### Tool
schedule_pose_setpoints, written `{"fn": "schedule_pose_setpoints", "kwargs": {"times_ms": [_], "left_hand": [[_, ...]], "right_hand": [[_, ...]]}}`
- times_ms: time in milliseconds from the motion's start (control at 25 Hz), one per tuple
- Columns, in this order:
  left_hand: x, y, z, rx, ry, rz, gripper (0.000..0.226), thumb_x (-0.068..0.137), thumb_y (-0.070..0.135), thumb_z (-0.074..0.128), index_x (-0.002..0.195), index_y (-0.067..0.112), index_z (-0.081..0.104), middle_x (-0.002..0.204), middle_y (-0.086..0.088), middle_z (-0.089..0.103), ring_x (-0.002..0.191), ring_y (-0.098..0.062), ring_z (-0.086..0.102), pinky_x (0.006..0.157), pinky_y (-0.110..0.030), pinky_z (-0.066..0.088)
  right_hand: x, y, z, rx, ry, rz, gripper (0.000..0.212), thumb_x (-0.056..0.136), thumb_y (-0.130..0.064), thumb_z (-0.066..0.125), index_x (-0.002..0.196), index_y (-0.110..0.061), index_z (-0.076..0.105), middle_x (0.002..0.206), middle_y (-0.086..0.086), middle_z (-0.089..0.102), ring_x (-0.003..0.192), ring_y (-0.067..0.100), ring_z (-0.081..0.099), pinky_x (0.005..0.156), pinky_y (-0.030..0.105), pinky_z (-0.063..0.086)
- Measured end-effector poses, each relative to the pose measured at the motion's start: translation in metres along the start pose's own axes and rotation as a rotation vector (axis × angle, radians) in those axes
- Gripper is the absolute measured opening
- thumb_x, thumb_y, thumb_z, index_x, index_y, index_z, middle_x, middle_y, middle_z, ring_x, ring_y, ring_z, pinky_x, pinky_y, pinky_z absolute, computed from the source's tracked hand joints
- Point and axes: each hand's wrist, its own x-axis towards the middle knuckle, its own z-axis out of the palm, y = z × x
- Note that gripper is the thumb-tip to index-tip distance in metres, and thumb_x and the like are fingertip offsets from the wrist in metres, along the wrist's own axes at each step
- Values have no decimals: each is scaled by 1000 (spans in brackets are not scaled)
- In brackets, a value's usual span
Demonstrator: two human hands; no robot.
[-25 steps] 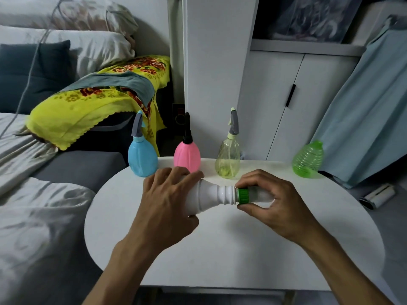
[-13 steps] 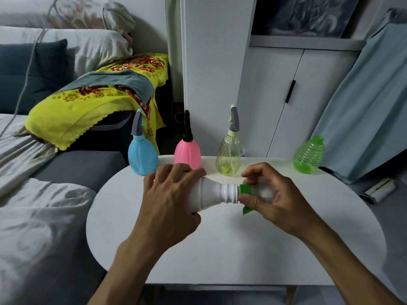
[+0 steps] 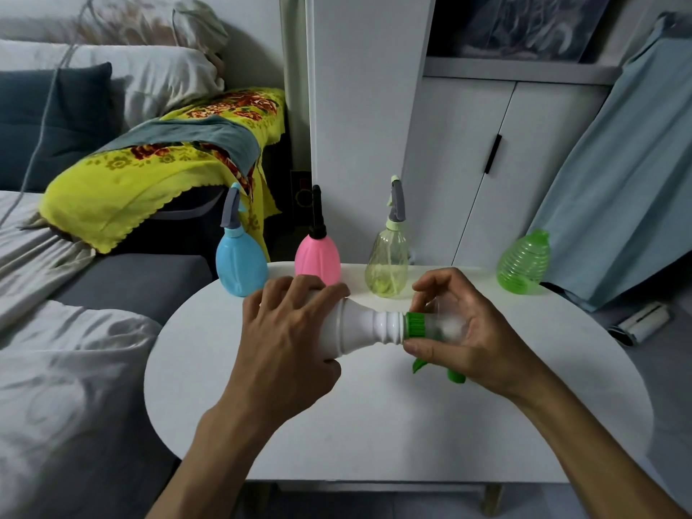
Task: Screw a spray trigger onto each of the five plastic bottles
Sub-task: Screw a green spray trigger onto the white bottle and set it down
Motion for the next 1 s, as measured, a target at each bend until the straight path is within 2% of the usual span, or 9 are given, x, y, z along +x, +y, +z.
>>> {"fn": "schedule_pose_setpoints", "kwargs": {"times_ms": [200,360,560,720,880,1000], "left_hand": [[0,2,2,-9,8,11,78,47,25,84,122,22,64,116,-2,64,107,-33,54,88,-47,43],[0,1,1,-6,9,-4,77,48,25,84,122,21,64,117,-3,64,107,-34,54,88,-47,42],[0,4,2,-13,11,5,78,47,25,84,123,22,64,117,-2,64,107,-33,54,88,-46,42],[1,2,2,-12,11,-8,77,48,25,85,122,21,65,117,-3,64,107,-34,54,88,-47,43],[0,5,2,-8,7,4,77,48,26,82,122,22,64,117,-2,63,107,-33,54,88,-46,42],[0,4,2,-3,4,-5,77,49,27,83,123,22,64,117,-3,64,108,-34,54,89,-48,43]], "right_hand": [[1,-1,-2,40,17,80,37,76,-37,75,106,-29,55,77,4,65,72,13,61,65,28,49],[0,-1,-3,35,-23,54,51,70,-26,80,114,-25,53,94,3,60,87,14,60,71,30,52],[0,-3,-5,41,3,100,40,77,-35,72,111,-27,52,75,8,61,68,13,57,62,27,47],[-1,-3,-4,28,-18,58,51,72,-17,79,115,-24,52,95,5,60,85,12,59,69,26,51],[1,-5,-5,50,4,103,37,78,-21,71,111,-23,53,77,4,63,69,9,59,62,24,47],[0,-5,-4,31,-4,73,40,77,-18,72,112,-21,54,92,2,62,83,9,60,70,22,49]]}}
